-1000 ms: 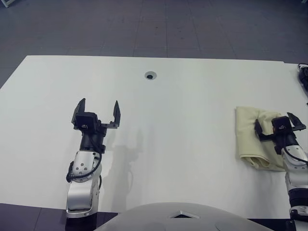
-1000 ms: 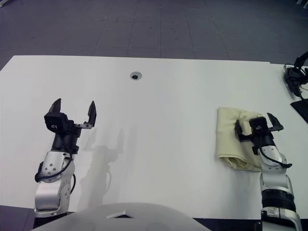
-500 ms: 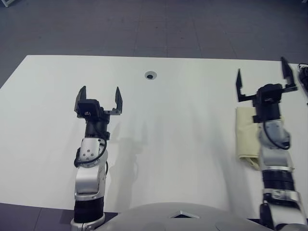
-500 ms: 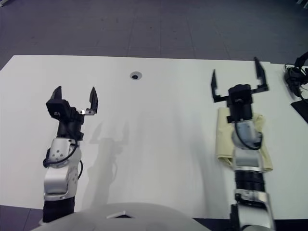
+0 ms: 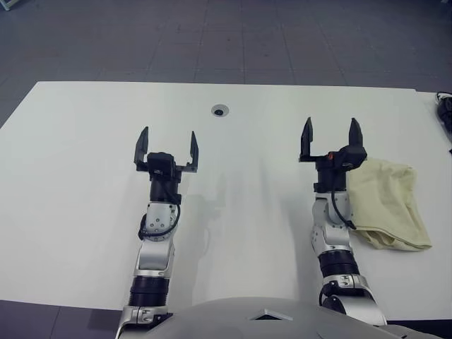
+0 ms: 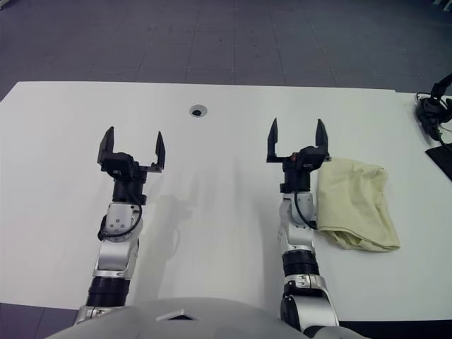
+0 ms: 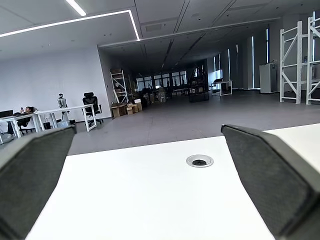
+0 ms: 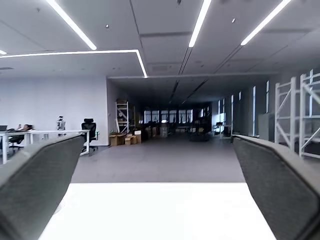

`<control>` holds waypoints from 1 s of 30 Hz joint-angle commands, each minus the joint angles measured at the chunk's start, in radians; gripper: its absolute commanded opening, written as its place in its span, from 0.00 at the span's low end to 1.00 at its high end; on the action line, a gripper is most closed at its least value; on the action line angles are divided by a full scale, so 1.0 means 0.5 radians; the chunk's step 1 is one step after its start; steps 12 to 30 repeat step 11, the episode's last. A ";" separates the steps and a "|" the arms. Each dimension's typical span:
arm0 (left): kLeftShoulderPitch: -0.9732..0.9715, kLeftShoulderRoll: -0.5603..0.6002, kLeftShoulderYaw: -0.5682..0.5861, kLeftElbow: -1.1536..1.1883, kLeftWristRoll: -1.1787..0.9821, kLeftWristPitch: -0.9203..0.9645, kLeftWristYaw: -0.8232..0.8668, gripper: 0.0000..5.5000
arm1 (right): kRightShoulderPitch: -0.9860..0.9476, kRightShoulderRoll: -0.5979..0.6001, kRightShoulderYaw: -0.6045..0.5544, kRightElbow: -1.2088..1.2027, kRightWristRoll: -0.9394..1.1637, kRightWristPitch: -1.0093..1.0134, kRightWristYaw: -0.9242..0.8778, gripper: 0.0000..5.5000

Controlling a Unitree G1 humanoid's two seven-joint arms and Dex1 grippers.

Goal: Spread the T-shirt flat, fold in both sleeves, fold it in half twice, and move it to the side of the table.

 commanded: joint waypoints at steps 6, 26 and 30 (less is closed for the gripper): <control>-0.059 -0.079 0.086 0.035 -0.441 0.173 -0.131 0.98 | 0.161 0.056 0.027 -0.163 -0.152 0.063 -0.073 0.98; -0.028 -0.091 0.097 -0.045 -0.515 0.247 -0.159 0.98 | 0.223 0.092 0.080 -0.227 -0.171 0.192 -0.064 0.98; -0.028 -0.091 0.097 -0.045 -0.515 0.247 -0.159 0.98 | 0.223 0.092 0.080 -0.227 -0.171 0.192 -0.064 0.98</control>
